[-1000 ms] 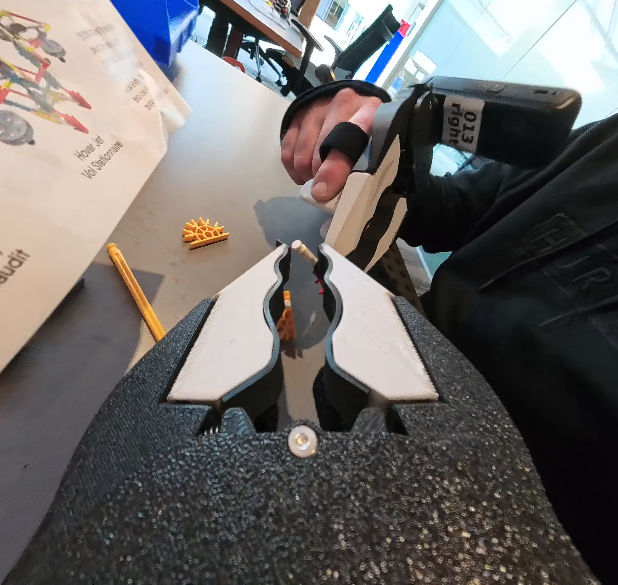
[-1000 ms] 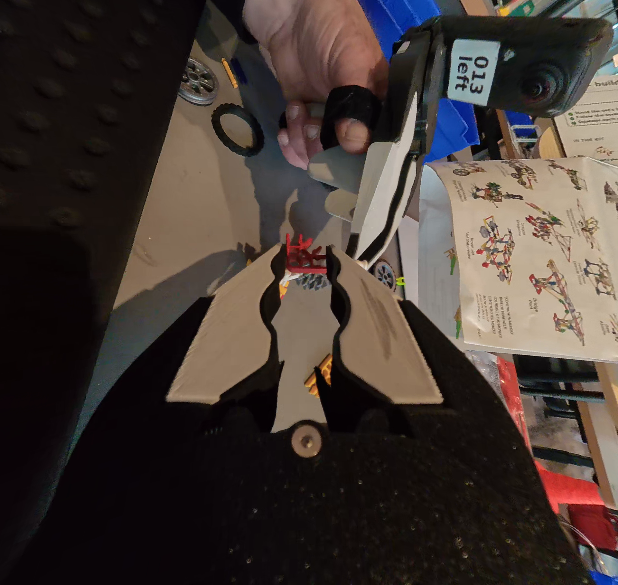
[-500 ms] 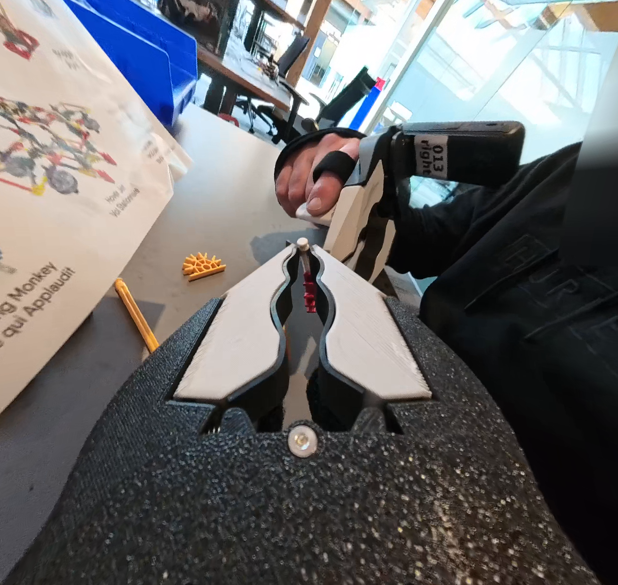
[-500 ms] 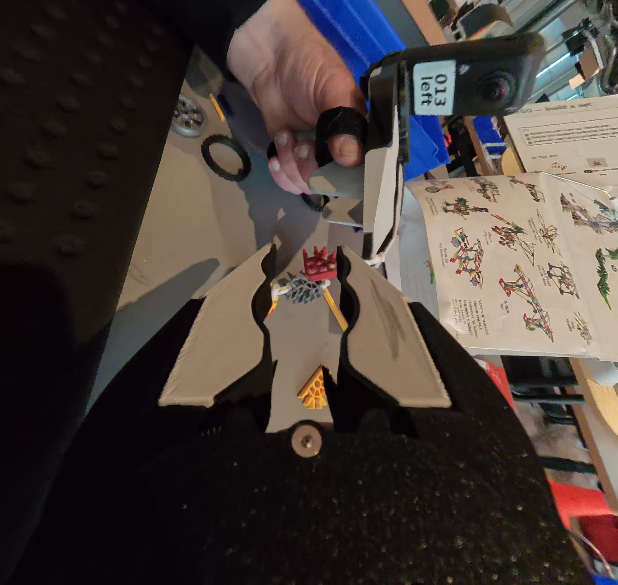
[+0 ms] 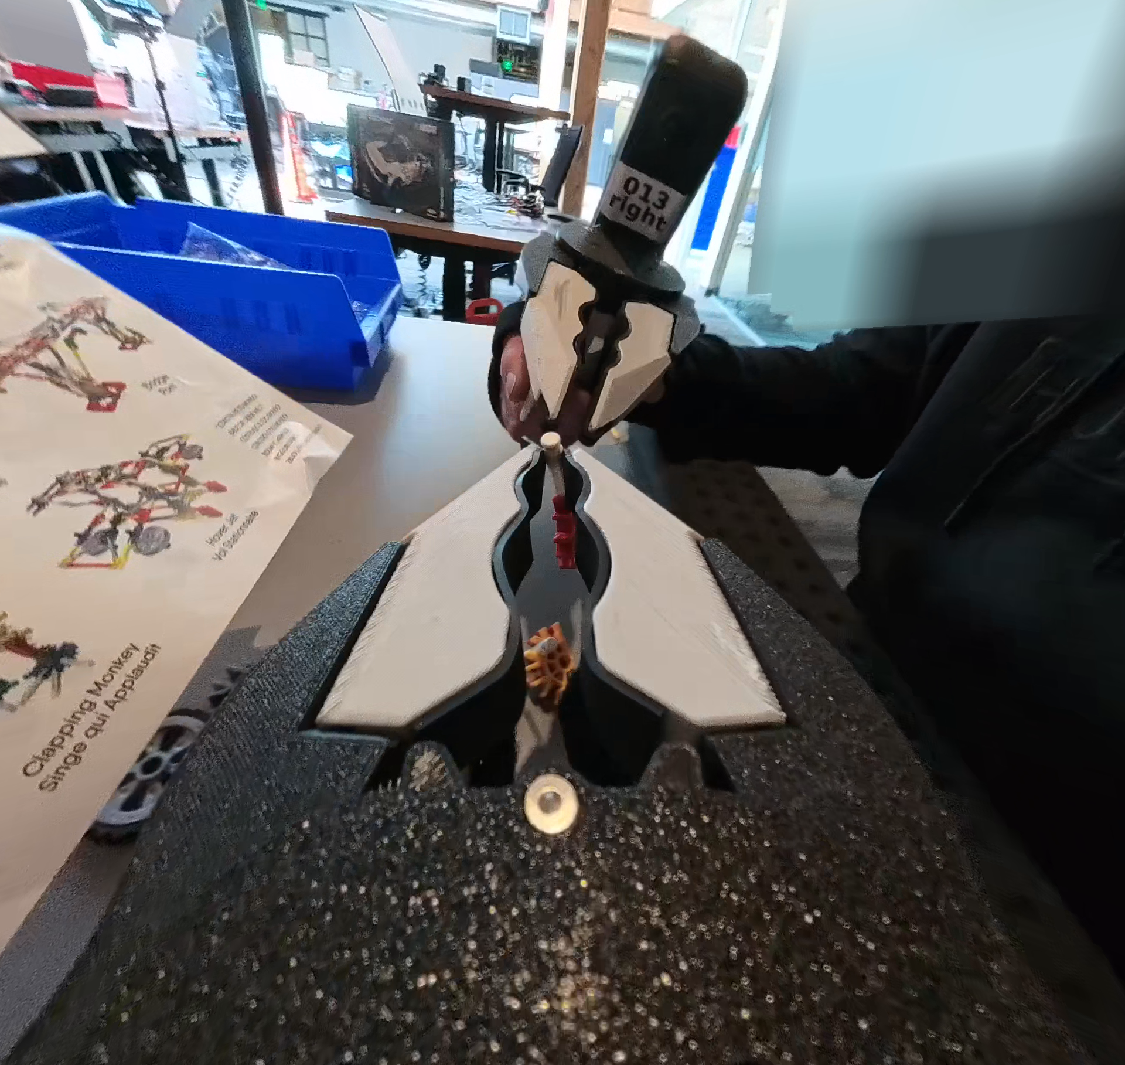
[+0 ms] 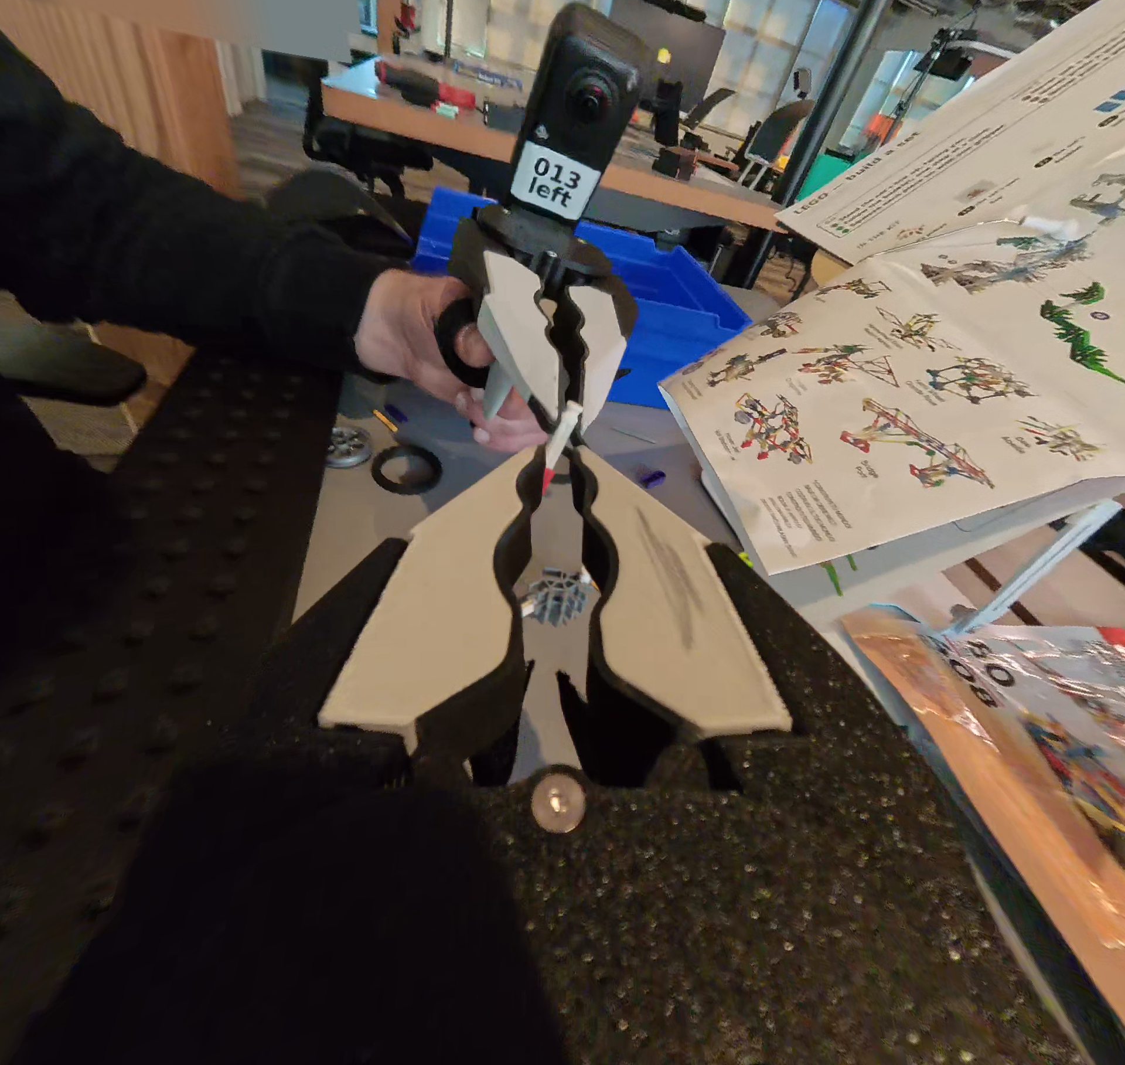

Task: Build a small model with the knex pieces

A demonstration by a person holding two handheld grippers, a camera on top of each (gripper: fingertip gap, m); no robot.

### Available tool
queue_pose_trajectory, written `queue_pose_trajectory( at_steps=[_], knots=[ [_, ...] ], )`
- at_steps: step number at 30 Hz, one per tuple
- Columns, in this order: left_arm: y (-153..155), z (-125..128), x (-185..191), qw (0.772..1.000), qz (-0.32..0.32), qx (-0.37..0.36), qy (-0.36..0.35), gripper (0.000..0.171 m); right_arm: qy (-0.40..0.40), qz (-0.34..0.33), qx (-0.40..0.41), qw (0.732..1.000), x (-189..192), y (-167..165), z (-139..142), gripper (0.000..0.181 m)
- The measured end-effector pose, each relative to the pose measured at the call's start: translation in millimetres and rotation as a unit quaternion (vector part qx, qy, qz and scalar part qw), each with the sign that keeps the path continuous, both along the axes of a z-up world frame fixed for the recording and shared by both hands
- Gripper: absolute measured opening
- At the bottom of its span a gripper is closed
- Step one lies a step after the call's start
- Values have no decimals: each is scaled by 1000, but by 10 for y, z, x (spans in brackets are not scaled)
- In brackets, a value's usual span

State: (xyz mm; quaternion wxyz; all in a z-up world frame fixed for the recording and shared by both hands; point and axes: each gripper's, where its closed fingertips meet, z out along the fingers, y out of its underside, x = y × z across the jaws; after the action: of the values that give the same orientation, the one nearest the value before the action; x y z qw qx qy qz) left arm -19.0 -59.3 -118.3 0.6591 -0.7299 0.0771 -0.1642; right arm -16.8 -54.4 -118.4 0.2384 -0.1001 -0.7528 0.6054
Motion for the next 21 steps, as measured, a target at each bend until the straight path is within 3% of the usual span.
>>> queue_pose_trajectory(
  at_steps=[9, 21],
  knots=[
    [13, 50, 85, 997, 10, 18, 72, 4, -38, 21, -22, 999, 27, -49, -24, 14],
    [39, 46, 146, 987, 29, 16, 156, 4, -23, 29, -18, 999, 72, -72, -11, 18]
  ],
)
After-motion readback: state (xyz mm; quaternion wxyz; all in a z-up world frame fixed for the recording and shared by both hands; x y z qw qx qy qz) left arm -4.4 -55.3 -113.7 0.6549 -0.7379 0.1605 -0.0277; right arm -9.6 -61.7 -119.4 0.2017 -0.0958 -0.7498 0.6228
